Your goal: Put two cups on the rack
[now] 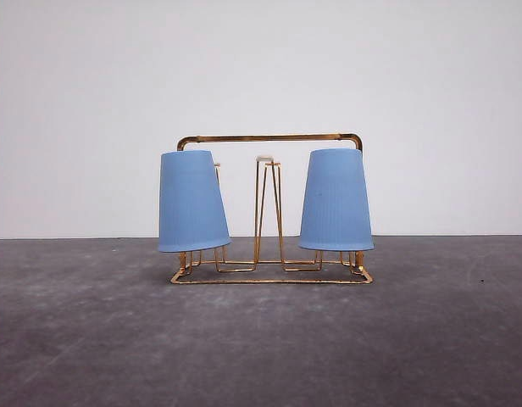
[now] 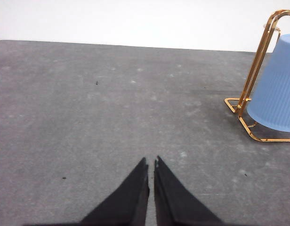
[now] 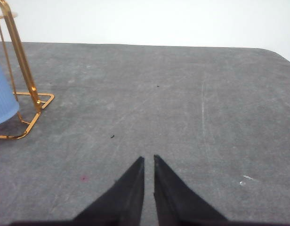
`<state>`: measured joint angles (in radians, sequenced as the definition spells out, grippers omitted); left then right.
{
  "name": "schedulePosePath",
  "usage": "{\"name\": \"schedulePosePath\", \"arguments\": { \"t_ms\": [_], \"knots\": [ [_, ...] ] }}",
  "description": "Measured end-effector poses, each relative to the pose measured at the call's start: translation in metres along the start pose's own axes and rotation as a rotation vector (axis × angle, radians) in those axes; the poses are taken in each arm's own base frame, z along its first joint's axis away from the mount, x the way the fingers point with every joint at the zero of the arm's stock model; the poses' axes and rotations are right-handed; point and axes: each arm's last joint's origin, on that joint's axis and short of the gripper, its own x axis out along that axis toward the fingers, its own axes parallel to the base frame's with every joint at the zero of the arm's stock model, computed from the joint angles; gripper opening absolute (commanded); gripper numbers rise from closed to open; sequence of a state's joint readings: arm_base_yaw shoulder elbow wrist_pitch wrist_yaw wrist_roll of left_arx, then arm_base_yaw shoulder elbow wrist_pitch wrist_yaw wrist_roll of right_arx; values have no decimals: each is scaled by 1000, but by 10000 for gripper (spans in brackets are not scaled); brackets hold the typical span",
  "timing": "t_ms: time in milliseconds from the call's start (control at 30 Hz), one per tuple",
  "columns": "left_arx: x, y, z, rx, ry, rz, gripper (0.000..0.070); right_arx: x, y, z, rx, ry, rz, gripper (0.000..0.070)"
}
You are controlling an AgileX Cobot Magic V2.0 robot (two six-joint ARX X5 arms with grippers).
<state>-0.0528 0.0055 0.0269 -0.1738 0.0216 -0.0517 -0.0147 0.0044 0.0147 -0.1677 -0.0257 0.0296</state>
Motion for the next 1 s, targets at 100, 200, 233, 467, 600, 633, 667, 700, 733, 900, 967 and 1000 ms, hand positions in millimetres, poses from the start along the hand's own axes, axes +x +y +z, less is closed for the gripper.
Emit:
{"name": "schedulePosePath", "arguments": {
  "t_ms": [100, 200, 233, 467, 600, 633, 667, 700, 733, 900, 967, 1000],
  "knots": [
    [0, 0, 0, 0, 0, 0, 0, 0, 0, 0, 0, 0, 0, 36],
    [0, 0, 0, 0, 0, 0, 0, 0, 0, 0, 0, 0, 0, 36],
    [0, 0, 0, 0, 0, 0, 0, 0, 0, 0, 0, 0, 0, 36],
    [0, 0, 0, 0, 0, 0, 0, 0, 0, 0, 0, 0, 0, 36],
    [0, 0, 0, 0, 0, 0, 0, 0, 0, 0, 0, 0, 0, 36],
    [0, 0, 0, 0, 0, 0, 0, 0, 0, 0, 0, 0, 0, 36],
    [0, 0, 0, 0, 0, 0, 0, 0, 0, 0, 0, 0, 0, 36],
    [0, 0, 0, 0, 0, 0, 0, 0, 0, 0, 0, 0, 0, 36],
    [0, 0, 0, 0, 0, 0, 0, 0, 0, 0, 0, 0, 0, 36],
    [0, 0, 0, 0, 0, 0, 0, 0, 0, 0, 0, 0, 0, 36],
    [0, 0, 0, 0, 0, 0, 0, 0, 0, 0, 0, 0, 0, 36],
    [0, 0, 0, 0, 0, 0, 0, 0, 0, 0, 0, 0, 0, 36]
  ]
}}
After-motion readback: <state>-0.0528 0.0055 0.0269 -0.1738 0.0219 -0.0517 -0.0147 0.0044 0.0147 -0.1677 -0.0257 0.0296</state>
